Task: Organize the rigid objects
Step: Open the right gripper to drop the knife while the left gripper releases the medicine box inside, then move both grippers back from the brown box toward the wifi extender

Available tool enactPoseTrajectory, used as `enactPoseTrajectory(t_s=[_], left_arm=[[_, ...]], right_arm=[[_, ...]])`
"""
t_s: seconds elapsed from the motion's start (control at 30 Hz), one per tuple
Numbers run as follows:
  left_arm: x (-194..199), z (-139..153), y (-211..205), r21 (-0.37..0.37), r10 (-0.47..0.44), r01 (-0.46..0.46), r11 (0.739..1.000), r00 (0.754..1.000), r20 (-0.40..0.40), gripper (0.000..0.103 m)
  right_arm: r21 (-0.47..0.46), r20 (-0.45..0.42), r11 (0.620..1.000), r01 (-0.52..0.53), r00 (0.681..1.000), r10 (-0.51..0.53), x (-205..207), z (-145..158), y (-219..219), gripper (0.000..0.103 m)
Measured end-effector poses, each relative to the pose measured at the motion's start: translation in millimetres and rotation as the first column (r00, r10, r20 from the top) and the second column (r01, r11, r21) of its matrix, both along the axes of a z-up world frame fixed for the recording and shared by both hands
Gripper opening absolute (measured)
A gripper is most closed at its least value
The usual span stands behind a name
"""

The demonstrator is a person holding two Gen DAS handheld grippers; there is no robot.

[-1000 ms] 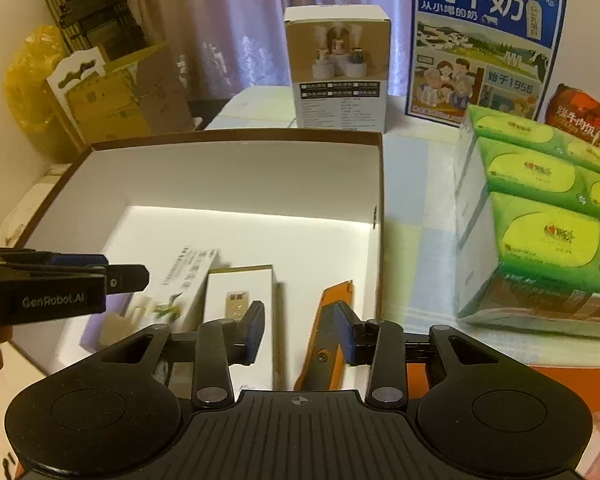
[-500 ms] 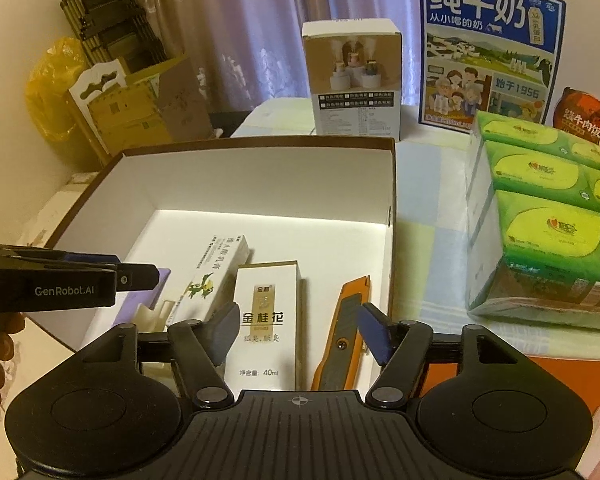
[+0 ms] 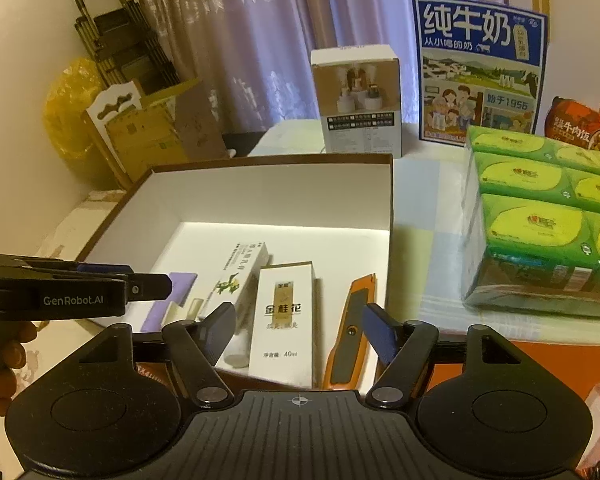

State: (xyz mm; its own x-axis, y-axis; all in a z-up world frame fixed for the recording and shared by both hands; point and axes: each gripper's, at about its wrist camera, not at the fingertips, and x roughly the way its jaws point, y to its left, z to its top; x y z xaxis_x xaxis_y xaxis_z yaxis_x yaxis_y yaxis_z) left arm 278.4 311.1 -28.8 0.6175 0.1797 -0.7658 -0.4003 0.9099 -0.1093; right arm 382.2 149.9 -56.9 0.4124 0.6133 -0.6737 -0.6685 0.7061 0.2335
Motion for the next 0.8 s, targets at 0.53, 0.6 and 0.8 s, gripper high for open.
enactPoseTrajectory(t_s=[0.53, 0.6, 0.8], left_arm=[[-28.7, 9.0, -61.6, -0.001, -0.054, 0.054, 0.999, 0.999, 0.007, 0.042], [-30.6, 8.0, -70.6, -0.004, -0.059, 0.059, 0.998, 0.998, 0.004, 0.042], [-34.7, 3.3, -97.1, -0.01, -0.067, 0.067, 0.998, 0.998, -0.011, 0.042]], right_arm=[[0.037, -0.019, 0.999, 0.016, 1.0, -0.015, -35.6, 5.1, -60.6, 0.069], [0.037, -0.022, 0.999, 0.02, 1.0, -0.019, -38.8, 4.1, -68.3, 0.069], [0.037, -0.039, 0.999, 0.025, 0.999, -0.023, -46.8, -1.3, -94.3, 0.07]])
